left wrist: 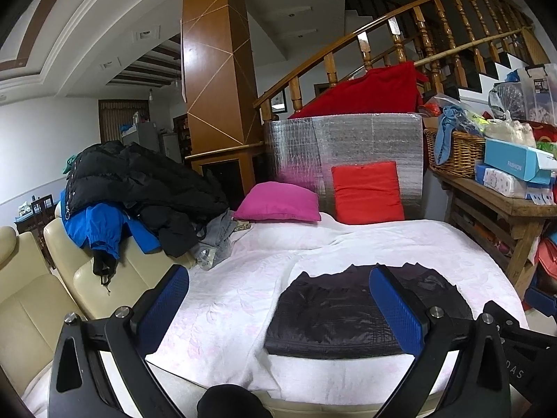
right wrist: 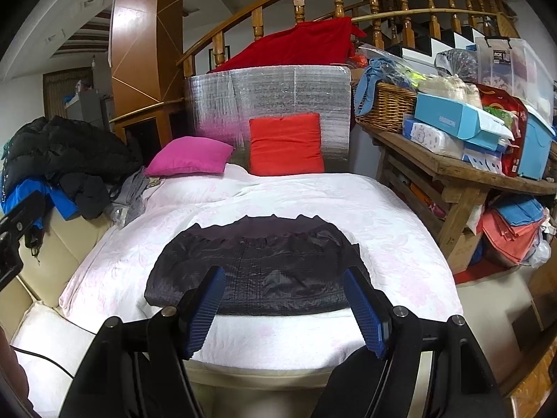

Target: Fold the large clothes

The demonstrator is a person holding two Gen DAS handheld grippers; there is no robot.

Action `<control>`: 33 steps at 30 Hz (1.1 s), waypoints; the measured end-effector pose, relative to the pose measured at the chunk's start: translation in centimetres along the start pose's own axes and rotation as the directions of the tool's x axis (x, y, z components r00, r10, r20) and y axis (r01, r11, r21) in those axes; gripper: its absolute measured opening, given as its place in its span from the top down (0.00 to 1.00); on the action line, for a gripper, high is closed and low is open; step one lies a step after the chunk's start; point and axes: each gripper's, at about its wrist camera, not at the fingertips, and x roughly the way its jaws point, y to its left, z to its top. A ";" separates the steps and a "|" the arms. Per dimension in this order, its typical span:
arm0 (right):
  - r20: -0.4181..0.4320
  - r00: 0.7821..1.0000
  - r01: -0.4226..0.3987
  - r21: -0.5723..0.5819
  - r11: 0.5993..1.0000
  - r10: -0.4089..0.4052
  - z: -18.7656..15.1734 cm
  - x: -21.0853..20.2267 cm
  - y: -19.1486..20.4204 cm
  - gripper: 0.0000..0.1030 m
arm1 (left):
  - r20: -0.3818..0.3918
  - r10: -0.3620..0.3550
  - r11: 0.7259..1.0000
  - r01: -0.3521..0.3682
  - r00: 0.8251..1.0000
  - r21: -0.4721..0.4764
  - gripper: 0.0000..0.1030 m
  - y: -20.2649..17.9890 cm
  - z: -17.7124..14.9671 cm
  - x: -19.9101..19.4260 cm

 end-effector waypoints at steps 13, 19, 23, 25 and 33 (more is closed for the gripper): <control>-0.004 1.000 -0.007 -0.001 1.000 0.007 -0.1 0.1 0.3 0.28 | 0.004 0.011 1.000 -0.011 1.000 -0.003 0.00 0.4 -0.2 -0.1; -0.005 1.000 -0.009 0.000 1.000 0.009 -0.1 0.2 0.4 0.28 | -0.003 0.011 1.000 -0.011 1.000 -0.008 0.00 0.6 -0.1 0.0; -0.007 1.000 -0.010 -0.001 1.000 0.010 -0.1 0.2 0.5 0.28 | -0.005 0.011 1.000 -0.011 1.000 -0.008 0.00 0.6 -0.2 0.0; -0.006 1.000 -0.010 -0.001 1.000 0.010 -0.1 0.2 0.5 0.28 | -0.005 0.013 1.000 -0.013 1.000 -0.009 0.00 0.6 -0.2 0.0; -0.009 1.000 -0.012 -0.002 1.000 0.012 -0.3 0.4 0.9 0.28 | -0.004 0.015 1.000 -0.015 1.000 -0.006 0.00 0.6 -0.3 0.1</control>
